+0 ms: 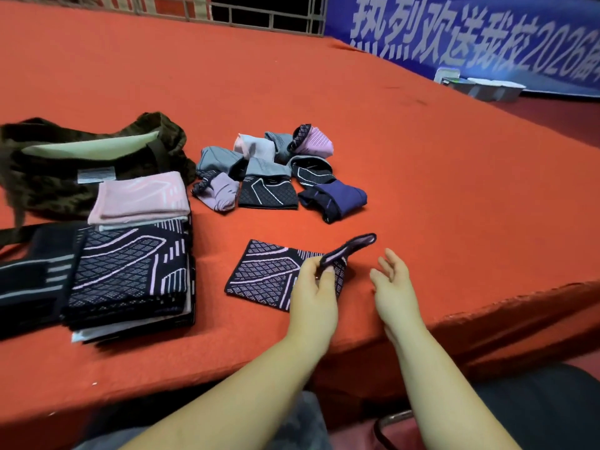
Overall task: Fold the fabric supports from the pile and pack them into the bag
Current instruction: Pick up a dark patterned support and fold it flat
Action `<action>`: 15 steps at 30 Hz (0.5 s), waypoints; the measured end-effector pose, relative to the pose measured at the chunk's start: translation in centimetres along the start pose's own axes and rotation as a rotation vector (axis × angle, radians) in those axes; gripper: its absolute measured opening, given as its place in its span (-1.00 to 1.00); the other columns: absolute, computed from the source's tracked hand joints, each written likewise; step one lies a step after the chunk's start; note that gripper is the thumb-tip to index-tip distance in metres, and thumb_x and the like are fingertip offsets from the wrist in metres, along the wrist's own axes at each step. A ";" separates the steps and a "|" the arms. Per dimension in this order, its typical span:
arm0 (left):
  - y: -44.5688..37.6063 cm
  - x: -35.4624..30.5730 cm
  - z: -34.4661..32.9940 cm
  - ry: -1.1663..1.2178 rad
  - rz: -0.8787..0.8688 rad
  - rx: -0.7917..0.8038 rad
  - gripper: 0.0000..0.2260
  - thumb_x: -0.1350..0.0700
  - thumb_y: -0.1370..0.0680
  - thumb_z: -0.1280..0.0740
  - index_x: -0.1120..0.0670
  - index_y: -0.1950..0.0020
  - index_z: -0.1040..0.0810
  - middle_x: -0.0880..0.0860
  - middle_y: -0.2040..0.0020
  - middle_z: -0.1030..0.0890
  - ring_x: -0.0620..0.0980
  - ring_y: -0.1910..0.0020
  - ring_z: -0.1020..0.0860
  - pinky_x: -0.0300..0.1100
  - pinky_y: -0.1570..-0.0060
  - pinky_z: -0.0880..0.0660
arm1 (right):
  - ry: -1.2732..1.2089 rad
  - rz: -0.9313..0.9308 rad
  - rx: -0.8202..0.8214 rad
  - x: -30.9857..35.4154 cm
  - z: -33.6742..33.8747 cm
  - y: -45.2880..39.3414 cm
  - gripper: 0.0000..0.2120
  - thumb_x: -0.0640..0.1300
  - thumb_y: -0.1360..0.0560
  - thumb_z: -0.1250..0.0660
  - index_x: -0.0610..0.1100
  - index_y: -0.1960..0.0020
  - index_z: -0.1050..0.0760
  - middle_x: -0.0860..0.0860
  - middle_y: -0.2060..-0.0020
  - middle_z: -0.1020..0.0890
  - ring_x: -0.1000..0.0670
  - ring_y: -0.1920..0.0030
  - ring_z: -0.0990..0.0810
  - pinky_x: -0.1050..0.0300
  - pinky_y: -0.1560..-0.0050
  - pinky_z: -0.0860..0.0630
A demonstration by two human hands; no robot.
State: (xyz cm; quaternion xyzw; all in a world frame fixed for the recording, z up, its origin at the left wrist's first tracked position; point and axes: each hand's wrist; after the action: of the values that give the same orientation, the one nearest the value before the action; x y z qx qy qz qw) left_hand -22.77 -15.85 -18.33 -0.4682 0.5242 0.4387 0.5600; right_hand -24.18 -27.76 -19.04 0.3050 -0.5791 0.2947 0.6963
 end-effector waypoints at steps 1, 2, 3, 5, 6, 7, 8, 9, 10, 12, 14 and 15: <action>-0.2 0.0 0.4 0.069 0.021 -0.031 -0.94 0.16 -0.58 -0.23 0.02 0.05 -0.47 -0.06 0.16 -0.56 -0.25 0.21 -0.47 -0.35 0.07 -0.38 | -0.001 0.002 0.040 0.4 -0.5 -0.7 -0.50 -0.37 -0.58 -0.13 -0.13 -0.48 -0.18 -0.11 -0.40 -0.35 0.09 -0.21 -0.39 0.17 -0.23 -0.30; -0.5 -0.2 0.9 0.122 0.041 -0.065 -0.95 0.12 -0.56 -0.23 0.03 0.04 -0.48 -0.03 0.15 -0.57 -0.16 0.19 -0.49 -0.25 0.06 -0.41 | 0.013 0.006 0.081 0.9 -1.1 -1.6 -0.50 -0.37 -0.58 -0.13 -0.13 -0.48 -0.17 -0.10 -0.41 -0.34 0.06 -0.26 -0.39 0.18 -0.21 -0.29; -0.8 -0.3 1.4 0.170 0.067 -0.098 -0.95 0.13 -0.56 -0.23 0.04 0.04 -0.48 0.00 0.15 -0.57 -0.09 0.19 -0.49 -0.20 0.11 -0.42 | 0.031 0.019 0.121 1.5 -1.8 -2.5 -0.50 -0.37 -0.58 -0.13 -0.14 -0.48 -0.18 -0.11 -0.41 -0.35 0.04 -0.31 -0.38 0.21 -0.19 -0.30; -1.0 -0.6 2.7 0.242 0.142 -0.155 -0.90 0.22 -0.61 -0.19 0.06 0.03 -0.46 0.01 0.18 -0.55 -0.09 0.26 -0.48 -0.29 0.30 -0.46 | 0.069 0.061 0.215 2.5 -3.7 -3.9 -0.54 -0.36 -0.58 -0.15 -0.19 -0.45 -0.22 -0.13 -0.37 -0.39 0.05 -0.29 -0.39 0.26 -0.19 -0.32; -1.1 -0.7 3.6 0.262 0.173 -0.185 -0.87 0.26 -0.61 -0.18 0.05 0.04 -0.45 0.02 0.19 -0.54 -0.12 0.28 -0.47 -0.34 0.38 -0.46 | 0.100 0.083 0.268 3.0 -4.8 -4.3 -0.57 -0.34 -0.57 -0.18 -0.21 -0.43 -0.25 -0.13 -0.34 -0.42 0.07 -0.25 -0.41 0.26 -0.23 -0.32; -1.1 -0.8 4.4 0.275 0.194 -0.216 -0.85 0.28 -0.60 -0.18 0.04 0.04 -0.44 0.03 0.17 -0.55 -0.12 0.28 -0.48 -0.37 0.41 -0.46 | 0.153 0.108 0.319 3.3 -5.9 -4.6 -0.58 -0.31 -0.56 -0.22 -0.22 -0.41 -0.29 -0.13 -0.30 -0.45 0.07 -0.21 -0.42 0.24 -0.26 -0.33; -1.1 -0.7 5.3 0.257 0.202 -0.243 -0.83 0.29 -0.59 -0.20 0.01 0.04 -0.43 0.04 0.15 -0.56 -0.11 0.27 -0.50 -0.36 0.39 -0.48 | 0.234 0.138 0.362 3.6 -7.0 -4.7 -0.60 -0.27 -0.55 -0.26 -0.21 -0.38 -0.34 -0.11 -0.23 -0.49 0.07 -0.17 -0.44 0.21 -0.27 -0.34; -1.2 -0.3 6.2 0.210 0.201 -0.266 -0.81 0.29 -0.58 -0.22 -0.01 0.03 -0.42 0.04 0.14 -0.58 -0.10 0.27 -0.52 -0.31 0.33 -0.50 | 0.335 0.170 0.395 3.7 -8.0 -4.8 -0.63 -0.23 -0.54 -0.30 -0.19 -0.33 -0.40 -0.08 -0.16 -0.53 0.05 -0.14 -0.47 0.20 -0.26 -0.36; -1.1 -0.1 7.0 0.135 0.191 -0.284 -0.79 0.29 -0.56 -0.25 -0.04 0.01 -0.40 0.01 0.15 -0.58 -0.09 0.28 -0.53 -0.24 0.24 -0.51 | 0.441 0.196 0.412 3.8 -9.0 -4.9 -0.67 -0.18 -0.52 -0.33 -0.16 -0.27 -0.46 -0.03 -0.08 -0.56 0.04 -0.11 -0.51 0.21 -0.22 -0.37; -1.0 0.3 8.4 -0.063 0.147 -0.300 -0.71 0.28 -0.54 -0.28 -0.10 -0.06 -0.35 -0.04 0.18 -0.56 -0.08 0.31 -0.52 -0.14 0.12 -0.47 | 0.578 0.248 0.410 3.6 -10.4 -5.0 -0.78 -0.12 -0.50 -0.36 -0.11 -0.14 -0.55 0.01 -0.02 -0.60 0.01 -0.07 -0.55 0.20 -0.13 -0.39; -0.8 0.7 9.1 -0.311 0.091 -0.296 -0.68 0.23 -0.53 -0.28 -0.15 -0.14 -0.36 0.00 0.09 -0.59 0.01 0.19 -0.54 -0.06 0.00 -0.45 | 0.639 0.272 0.385 3.3 -11.4 -5.1 -0.87 -0.10 -0.49 -0.36 -0.06 -0.03 -0.56 -0.01 -0.02 -0.63 -0.03 -0.05 -0.56 0.15 -0.11 -0.42; -0.8 0.8 9.3 -0.448 0.083 -0.300 -0.72 0.20 -0.54 -0.28 -0.13 -0.16 -0.40 0.00 0.01 -0.59 0.05 0.06 -0.53 -0.04 -0.09 -0.41 | 0.665 0.285 0.369 3.2 -11.8 -5.0 -0.91 -0.08 -0.49 -0.36 -0.03 0.01 -0.54 -0.02 -0.01 -0.63 -0.05 -0.05 -0.57 0.12 -0.12 -0.44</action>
State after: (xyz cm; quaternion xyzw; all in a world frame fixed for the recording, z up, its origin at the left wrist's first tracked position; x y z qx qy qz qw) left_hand -20.28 -6.81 -18.93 -0.4153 0.3352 0.6266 0.5679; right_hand -12.44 -21.76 -18.04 0.2298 -0.2960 0.5698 0.7314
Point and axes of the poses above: each hand's wrist, its own y-axis away from the middle knuckle, its own z-axis out of the back of the hand, x = y × z
